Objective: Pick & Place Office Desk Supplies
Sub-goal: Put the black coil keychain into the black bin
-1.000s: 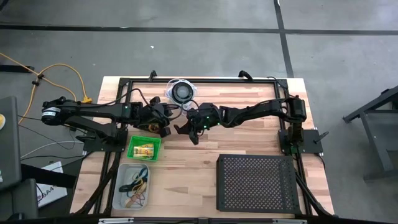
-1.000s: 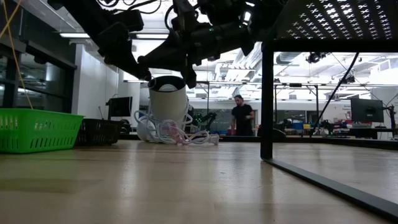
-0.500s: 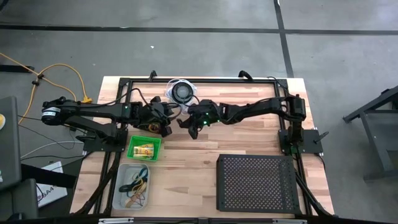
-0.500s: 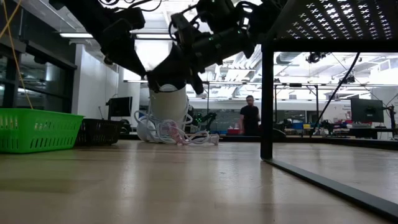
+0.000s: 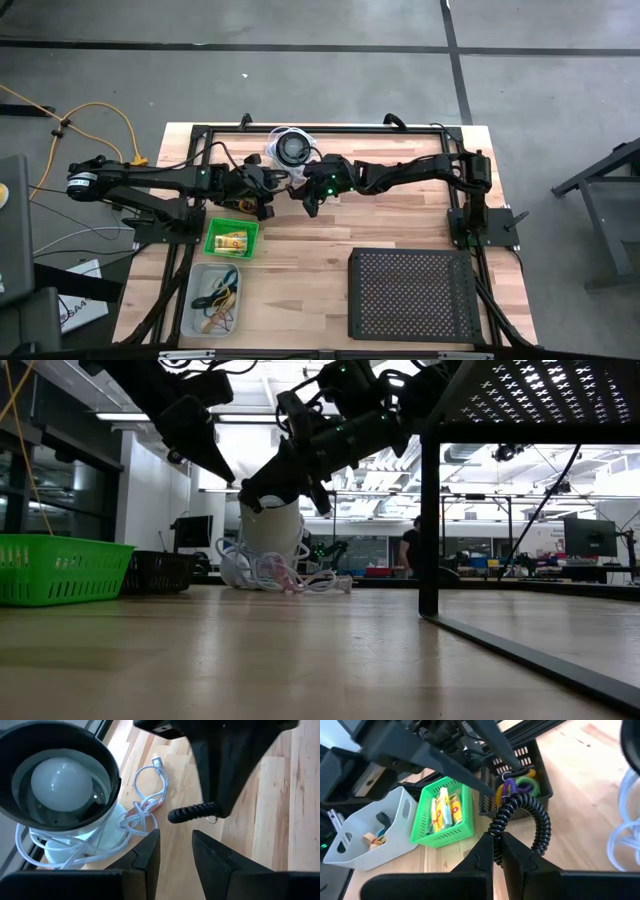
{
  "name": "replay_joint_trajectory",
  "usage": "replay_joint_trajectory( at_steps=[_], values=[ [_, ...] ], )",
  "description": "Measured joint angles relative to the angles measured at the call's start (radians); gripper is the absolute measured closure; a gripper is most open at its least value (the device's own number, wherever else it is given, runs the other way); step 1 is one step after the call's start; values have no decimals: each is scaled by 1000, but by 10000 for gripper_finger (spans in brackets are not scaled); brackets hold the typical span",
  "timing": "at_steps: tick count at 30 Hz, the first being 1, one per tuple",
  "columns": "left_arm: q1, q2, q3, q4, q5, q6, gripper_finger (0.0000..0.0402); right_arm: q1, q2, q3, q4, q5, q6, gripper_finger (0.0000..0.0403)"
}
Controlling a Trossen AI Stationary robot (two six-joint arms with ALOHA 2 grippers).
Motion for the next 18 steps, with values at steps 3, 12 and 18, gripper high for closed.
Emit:
replay_joint_trajectory(
  at_steps=[3,12,18],
  values=[
    [0,0,0,14,0,33,295,-8,-3,0,1,-7,0,394],
    [0,0,0,102,-3,164,295,-11,-26,0,39,-31,0,394],
    [1,0,0,123,-5,201,295,-11,-59,0,34,-32,-16,394]
  ],
)
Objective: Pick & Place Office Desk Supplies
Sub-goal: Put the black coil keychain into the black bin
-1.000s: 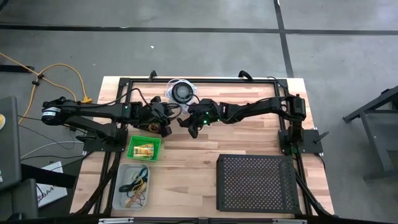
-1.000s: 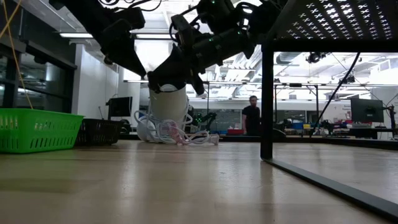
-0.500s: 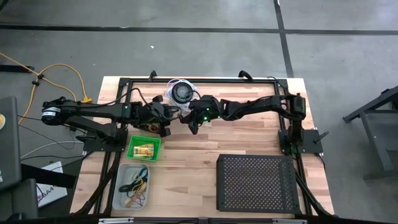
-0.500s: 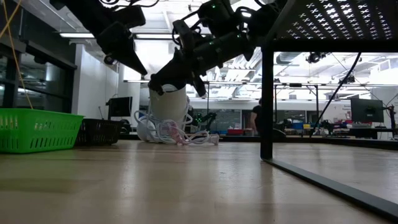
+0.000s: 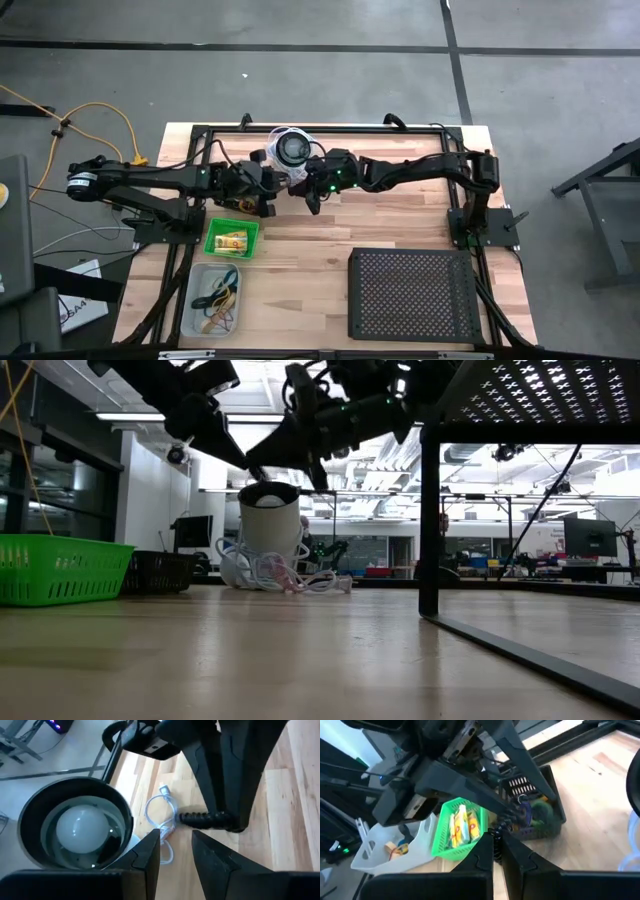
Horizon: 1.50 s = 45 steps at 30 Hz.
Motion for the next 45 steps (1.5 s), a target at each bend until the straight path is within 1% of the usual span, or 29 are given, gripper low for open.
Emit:
replay_joint_trajectory(
  at_steps=[7,13,21,25,30,35,42,45],
  values=[
    [-2,0,0,5,6,2,295,-1,-30,0,-12,2,-7,394],
    [-2,0,0,19,6,28,295,-1,-31,0,-9,-1,-6,394],
    [-2,0,0,87,5,51,295,7,-31,0,-11,-3,-2,394],
    [-2,0,0,100,5,71,295,6,-31,0,-11,-25,0,394],
    [-2,0,0,106,5,71,295,6,-31,0,-12,-24,0,394],
    [-2,0,0,97,5,72,295,6,-31,0,-16,-24,0,394],
    [-2,0,0,28,5,49,295,6,-31,0,-54,-29,0,394],
    [-2,0,0,33,20,52,295,6,-31,0,-55,-74,8,394]
  ],
)
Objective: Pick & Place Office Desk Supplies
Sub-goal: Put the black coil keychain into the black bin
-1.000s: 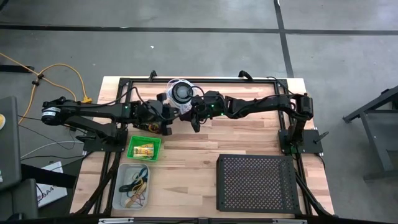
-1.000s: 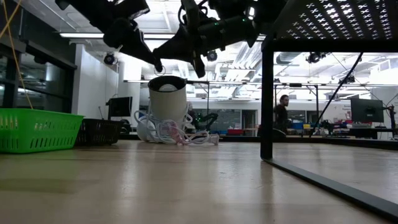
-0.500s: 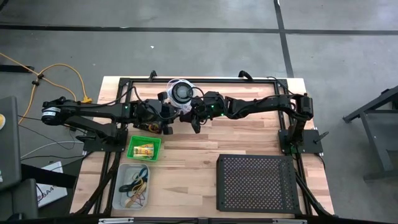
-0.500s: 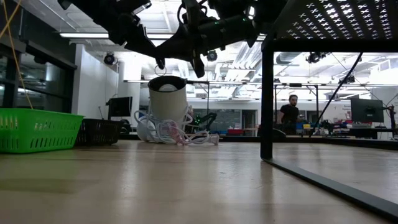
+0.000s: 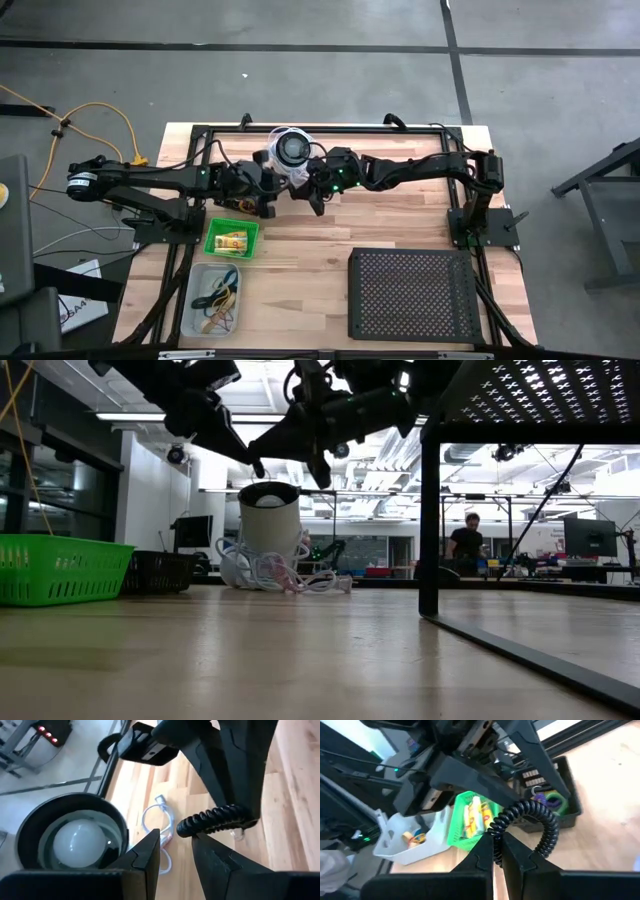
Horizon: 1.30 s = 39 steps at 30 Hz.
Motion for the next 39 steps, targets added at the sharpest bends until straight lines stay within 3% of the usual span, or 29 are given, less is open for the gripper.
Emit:
replay_joint_trajectory(
  at_steps=[12,16,30,39],
  values=[
    [-1,0,0,33,28,81,295,-7,-46,0,-53,-25,-12,394],
    [0,0,0,91,82,108,295,-6,-74,0,-67,-29,-19,394],
    [0,0,0,277,119,178,295,-6,-130,0,-118,-33,-38,394],
    [0,0,0,282,130,179,299,2,-130,0,-119,-35,-38,394]
  ],
)
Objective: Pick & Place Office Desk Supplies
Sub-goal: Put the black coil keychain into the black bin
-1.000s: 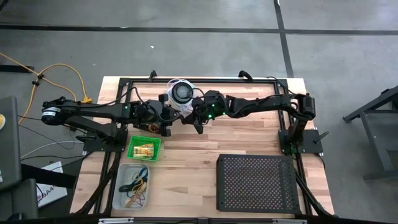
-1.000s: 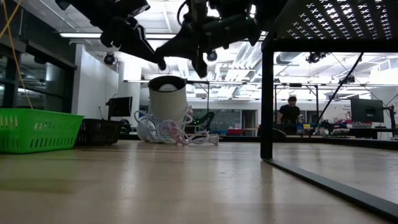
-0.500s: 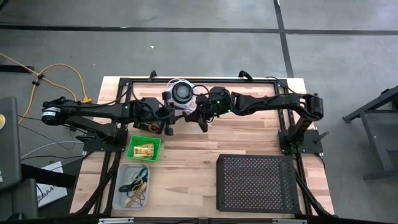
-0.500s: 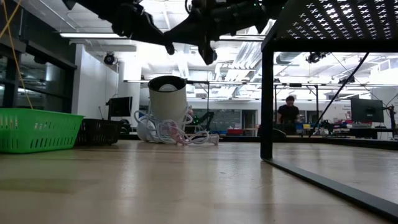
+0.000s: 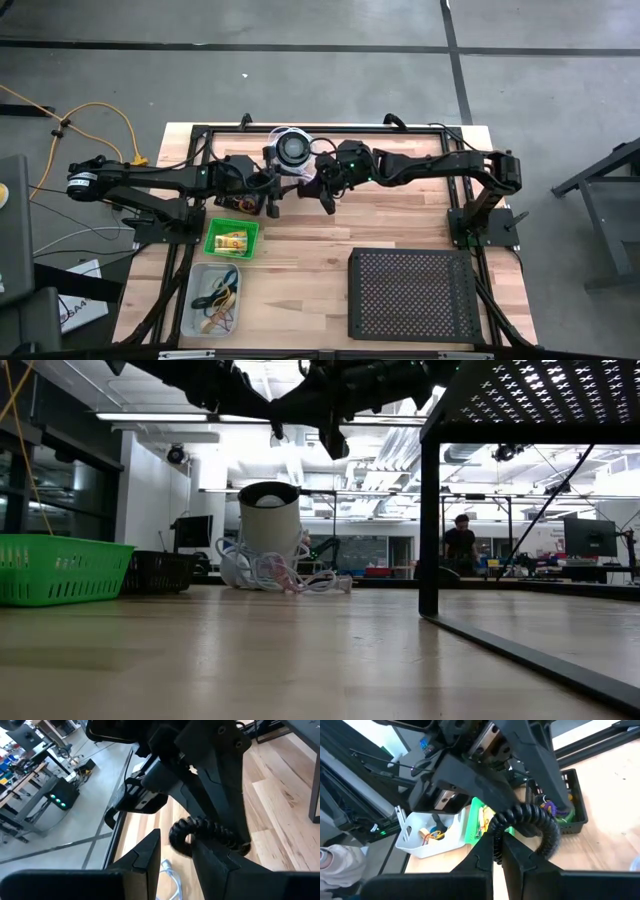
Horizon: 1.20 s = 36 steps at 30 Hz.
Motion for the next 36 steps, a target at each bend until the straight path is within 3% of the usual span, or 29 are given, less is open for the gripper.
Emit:
replay_joint_trajectory(
  at_steps=[26,36],
  values=[
    [0,0,0,-2,2,-2,316,20,1,0,1,-10,3,394],
    [0,0,0,0,2,-8,388,20,1,0,1,-10,3,394]
  ],
)
